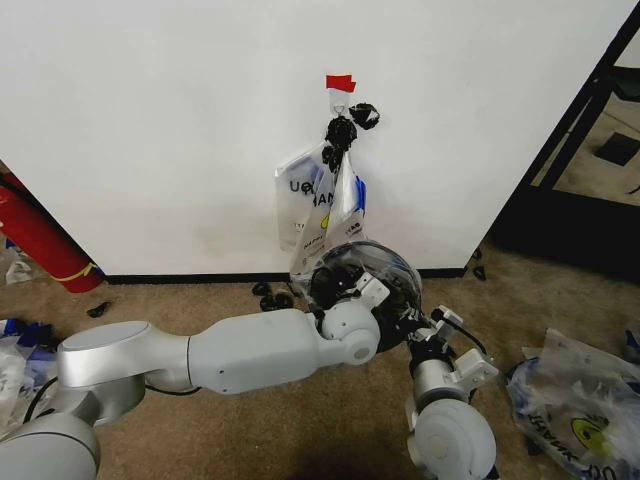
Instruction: Pick up the garbage bag from the wall and place it over the trash bin.
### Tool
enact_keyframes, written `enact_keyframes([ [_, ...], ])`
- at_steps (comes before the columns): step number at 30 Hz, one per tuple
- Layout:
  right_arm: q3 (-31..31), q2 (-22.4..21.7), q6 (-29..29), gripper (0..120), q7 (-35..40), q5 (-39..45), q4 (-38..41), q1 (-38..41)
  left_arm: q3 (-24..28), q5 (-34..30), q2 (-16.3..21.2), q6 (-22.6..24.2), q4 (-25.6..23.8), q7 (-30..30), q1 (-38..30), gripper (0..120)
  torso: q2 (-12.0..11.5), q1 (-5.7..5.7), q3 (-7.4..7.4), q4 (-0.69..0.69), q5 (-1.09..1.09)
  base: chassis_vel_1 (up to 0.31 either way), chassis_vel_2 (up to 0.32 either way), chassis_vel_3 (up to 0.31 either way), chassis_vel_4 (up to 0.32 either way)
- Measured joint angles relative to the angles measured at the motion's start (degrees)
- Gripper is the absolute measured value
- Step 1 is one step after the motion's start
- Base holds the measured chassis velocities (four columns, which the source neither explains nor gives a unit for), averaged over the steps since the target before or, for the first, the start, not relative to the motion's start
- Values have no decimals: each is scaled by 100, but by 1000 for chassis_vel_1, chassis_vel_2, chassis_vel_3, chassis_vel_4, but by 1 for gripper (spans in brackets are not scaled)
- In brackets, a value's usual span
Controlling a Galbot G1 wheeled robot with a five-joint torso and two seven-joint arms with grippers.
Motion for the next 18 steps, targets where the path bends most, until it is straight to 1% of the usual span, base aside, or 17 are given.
enact_keyframes([
  [3, -6, 15, 0, 0, 0, -4, 1, -6, 26, -97, -71, -1, 0, -31, -1, 0, 0, 0, 0, 0, 0, 0, 0, 0, 0],
  [9, -15, 19, -1, 0, 2, -25, 44, -53, 51, -236, -205, -17, 307, -75, 70, 0, 0, 0, 0, 0, 0, 0, 0, 0, 0],
  [13, 16, 2, -1, 0, 2, -25, 66, -64, 52, -245, -225, -21, 511, -88, 106, 0, 0, 0, 0, 0, 0, 0, 0, 0, 0],
  [18, -16, 7, -2, 0, 4, -30, 66, -50, 56, -220, -211, -21, 646, -80, 92, 0, 0, 0, 0, 0, 0, 0, 0, 0, 0],
])
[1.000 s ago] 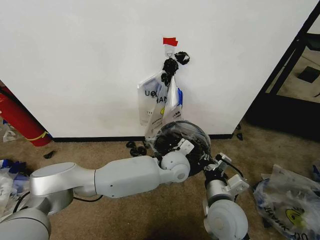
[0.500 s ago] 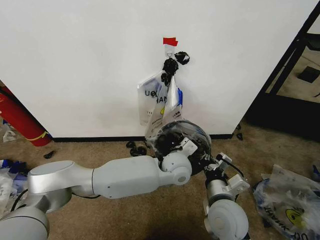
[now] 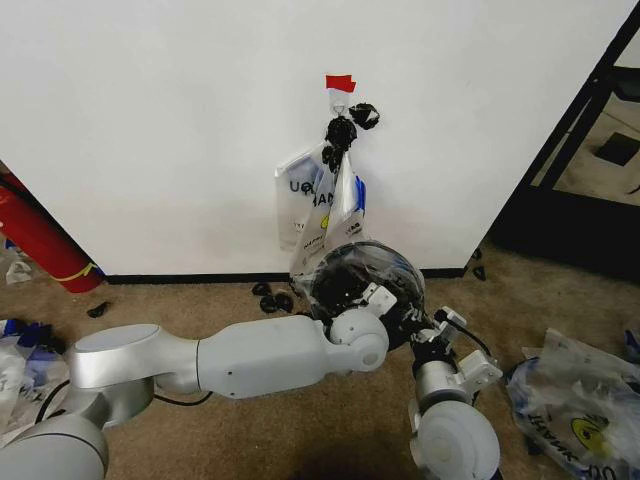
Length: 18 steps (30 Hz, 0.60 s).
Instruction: Pick up the garbage bag from the wall and place it over the trash bin.
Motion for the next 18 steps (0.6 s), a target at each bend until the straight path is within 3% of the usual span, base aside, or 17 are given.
enact_keyframes([
  [11, -32, 10, -2, 0, 0, -5, -1, 6, -16, 224, 27, -28, 124, 61, 0, 0, 0, 0, 0, 0, 0, 0, 0, 0, 0],
  [18, 6, 18, 13, 0, -13, 20, -37, 19, -47, -23, 51, -177, -262, 70, 7, 0, 1, 0, 0, 0, 0, 0, 0, 0, 0],
])
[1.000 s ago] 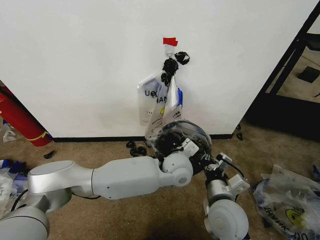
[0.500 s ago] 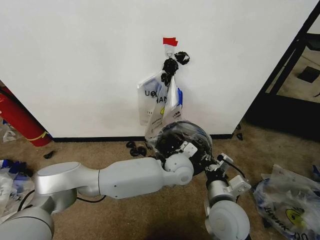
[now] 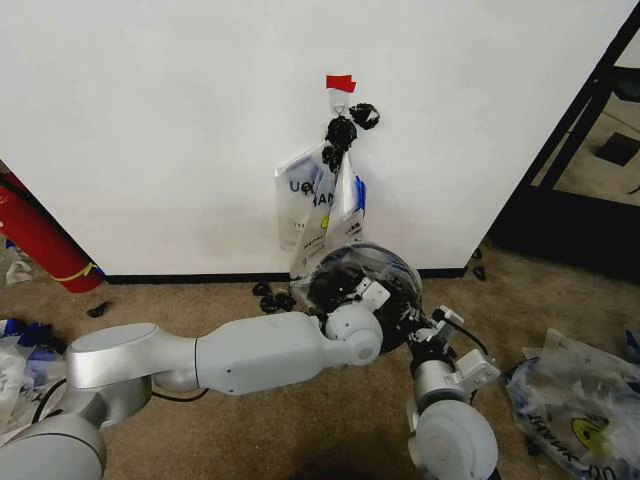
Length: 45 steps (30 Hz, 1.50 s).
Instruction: Pick up the garbage bag from the wall and place it over the trash bin.
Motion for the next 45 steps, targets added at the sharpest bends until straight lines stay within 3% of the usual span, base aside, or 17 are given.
enact_keyframes([
  [17, 10, -4, 29, 0, -26, -5, 51, -65, 52, -223, -151, 2, 56, 66, -27, 0, 0, 0, 0, -1, 0, 0, 0, 0, 0],
  [23, 44, 27, -1, 0, 38, 274, -178, 119, -167, -249, 210, -50, -747, 64, -86, 0, 0, 0, 0, 0, -1, 0, 0, 0, 0],
  [29, 116, 13, -83, 0, 135, 619, -382, 309, -408, -273, 562, -207, -1583, 392, -82, 19, 0, 0, 0, -1, -1, 0, 0, 0, 0],
  [35, 123, -41, -343, 0, 365, 1198, -583, 580, -1208, 237, 1485, -698, -2518, 1189, 601, 43, 0, 0, 0, 1, -1, 0, 0, 0, 0],
  [36, 86, -74, -413, 0, 435, 1310, -634, 649, -1667, 613, 1855, -931, -2764, 1527, 1037, 50, 0, 0, 0, 1, -4, 0, 0, 0, 0],
  [37, 86, -74, -413, 0, 435, 1310, -634, 649, -1667, 613, 1855, -931, -2764, 1527, 1037, 50, 0, 0, 0, 1, -4, 0, 0, 0, 0],
  [39, 23, -110, -503, 0, 509, 1444, -725, 790, -2369, 1119, 2307, -1383, -3081, 2022, 1770, 57, 0, 0, 0, 3, -2, 0, 0, 0, 0],
  [42, -76, -120, -725, 0, 671, 1682, -840, 1052, -3252, 1680, 2660, -1957, -3423, 2604, 2666, 69, 0, 0, 0, 1, -3, 0, 0, 0, 0],
  [44, -212, -129, -971, 0, 784, 1777, -956, 1256, -4120, 1986, 2823, -2284, -3734, 2931, 3491, 81, 0, 0, 0, -2, -3, 0, 0, 0, 0],
  [45, -212, -129, -971, 0, 784, 1777, -956, 1256, -4120, 1986, 2823, -2284, -3734, 2931, 3491, 81, 0, 0, 0, -2, -3, 0, 0, 0, 0],
])
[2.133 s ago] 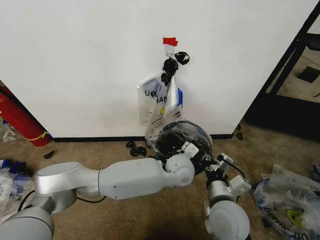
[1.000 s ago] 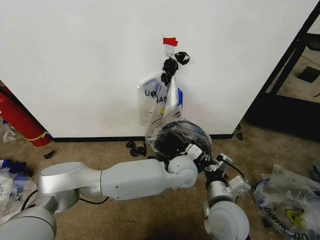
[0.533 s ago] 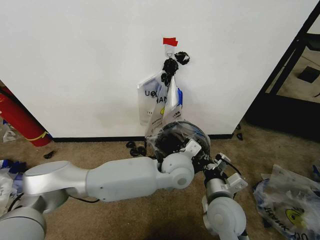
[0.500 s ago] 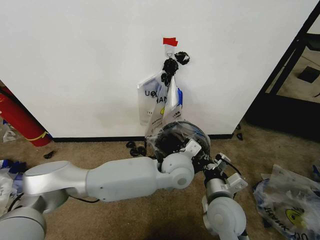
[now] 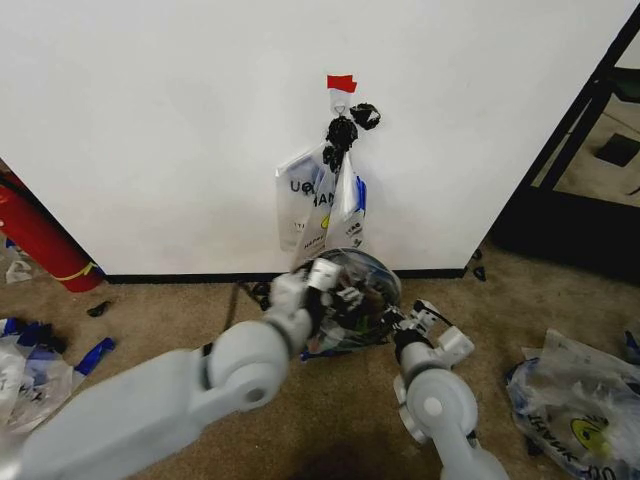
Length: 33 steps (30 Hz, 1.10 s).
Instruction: Pick up the garbage bag from the wall and place it over the trash bin.
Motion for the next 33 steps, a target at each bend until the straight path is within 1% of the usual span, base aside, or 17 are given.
enact_keyframes([
  [1, -45, -2, -87, 0, 46, 33, -46, 61, -226, 166, 53, -73, -92, 77, 272, 83, 0, 0, 0, 2, 0, 0, 0, 0, 0],
  [3, -129, 4, -240, 0, 132, 98, -145, 164, -734, 655, 118, -262, -218, 261, 925, 91, 0, 0, 0, 1, 1, 0, 0, 0, 0],
  [5, -243, 26, -396, 0, 179, 92, -300, 243, -1684, 1458, -22, -521, -402, 505, 2315, 98, 0, 0, 0, 0, 0, 0, 0, 0, 0],
  [6, -243, 26, -396, 0, 179, 92, -300, 243, -1684, 1458, -22, -521, -402, 505, 2315, 98, 0, 0, 0, 0, 0, 0, 0, 0, 0],
  [7, -267, 29, -421, 0, 180, 80, -330, 250, -1903, 1607, -90, -586, -442, 548, 2661, 99, 0, 0, 0, 2, -1, 0, 0, 0, 0],
  [8, -299, 31, -444, 0, 177, 55, -379, 261, -2276, 1869, -211, -719, -487, 624, 3198, 100, 0, 0, 0, 5, -1, 0, 0, 0, 0],
  [9, -321, 30, -457, 0, 170, 36, -416, 268, -2576, 2095, -327, -869, -503, 691, 3574, 100, 0, -1, 0, 5, 0, 0, 0, 0, 0],
  [10, -348, 27, -477, 0, 144, 8, -475, 281, -3109, 2419, -575, -1136, -524, 824, 4174, 100, 0, -1, -1, 2, 1, 0, 0, 0, 0],
  [11, -352, 26, -479, 0, 138, 5, -482, 282, -3179, 2451, -612, -1172, -527, 843, 4257, 100, 0, -1, -1, 2, 1, 0, 0, 0, 0],
  [13, -404, 23, -517, 0, 69, -50, -556, 299, -3930, 2676, -1085, -1634, -528, 1123, 5078, 100, 0, -1, -1, 4, 2, 0, 0, 0, 0],
  [14, -404, 23, -517, 0, 69, -50, -556, 299, -3930, 2676, -1085, -1634, -528, 1123, 5078, 100, 0, -1, -1, 4, 2, 0, 0, 0, 0],
  [16, -446, 24, -528, 0, 28, -101, -607, 310, -4319, 2814, -1360, -2000, -460, 1342, 5413, 100, 0, -1, -1, 3, 4, 0, 0, 0, 0],
  [21, -489, 3, -559, 0, -84, -212, -751, 340, -4721, 3070, -1822, -2714, -381, 1968, 5873, 100, 0, -1, 0, 0, 4, 0, 0, 0, 0],
  [22, -489, 3, -559, 0, -84, -212, -751, 340, -4721, 3070, -1822, -2714, -381, 1968, 5873, 100, 0, -1, 0, 0, 4, 0, 0, 0, 0],
  [26, -473, -29, -538, 0, -333, -375, -831, 320, -4964, 3058, -2207, -2993, -320, 2382, 6124, 100, 0, -1, 0, 2, 5, 0, 0, 0, 0],
  [28, -470, -22, -474, 0, -487, -495, -903, 279, -5002, 3129, -2399, -3095, -219, 2401, 6186, 100, 0, 0, 0, 2, 2, 0, 0, 0, 0],
  [33, -478, 35, -403, 0, -615, -612, -1035, 250, -5002, 3199, -2567, -3118, -245, 2378, 6257, 100, 1, -1, -1, -1, 1, 0, 0, 0, 0],
])
